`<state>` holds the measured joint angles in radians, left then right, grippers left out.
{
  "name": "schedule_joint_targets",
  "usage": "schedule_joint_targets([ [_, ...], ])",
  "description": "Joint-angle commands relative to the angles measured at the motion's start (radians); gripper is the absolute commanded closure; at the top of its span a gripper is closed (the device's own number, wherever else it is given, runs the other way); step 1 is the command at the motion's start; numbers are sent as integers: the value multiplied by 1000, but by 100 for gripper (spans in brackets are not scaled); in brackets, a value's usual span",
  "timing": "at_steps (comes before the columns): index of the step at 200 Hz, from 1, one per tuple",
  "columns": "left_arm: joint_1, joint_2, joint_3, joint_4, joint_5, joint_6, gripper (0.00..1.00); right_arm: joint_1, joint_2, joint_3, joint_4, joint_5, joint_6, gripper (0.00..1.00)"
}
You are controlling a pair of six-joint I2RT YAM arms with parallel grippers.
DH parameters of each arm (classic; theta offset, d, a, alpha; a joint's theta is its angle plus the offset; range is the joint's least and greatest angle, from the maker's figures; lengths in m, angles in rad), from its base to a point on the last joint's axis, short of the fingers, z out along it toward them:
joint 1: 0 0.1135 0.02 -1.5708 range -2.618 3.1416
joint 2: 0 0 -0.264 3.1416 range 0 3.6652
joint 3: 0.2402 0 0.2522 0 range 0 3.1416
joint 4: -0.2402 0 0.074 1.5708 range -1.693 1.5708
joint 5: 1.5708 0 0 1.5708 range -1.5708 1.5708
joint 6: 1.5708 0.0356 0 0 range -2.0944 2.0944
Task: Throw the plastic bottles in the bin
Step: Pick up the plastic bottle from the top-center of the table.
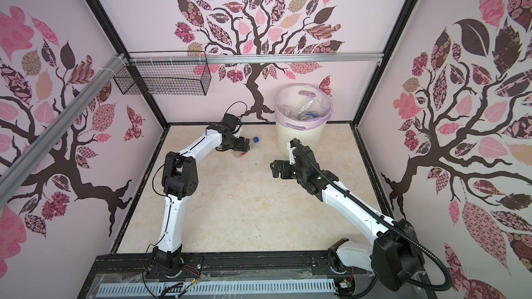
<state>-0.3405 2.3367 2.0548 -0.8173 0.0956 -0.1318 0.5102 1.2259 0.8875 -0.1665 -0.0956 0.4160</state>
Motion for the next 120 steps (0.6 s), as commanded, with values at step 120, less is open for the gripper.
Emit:
schedule_joint_targets([
  [120,-67,45,-36,-5,-53,-3,20,4,-68,17,-41,0,2,0],
])
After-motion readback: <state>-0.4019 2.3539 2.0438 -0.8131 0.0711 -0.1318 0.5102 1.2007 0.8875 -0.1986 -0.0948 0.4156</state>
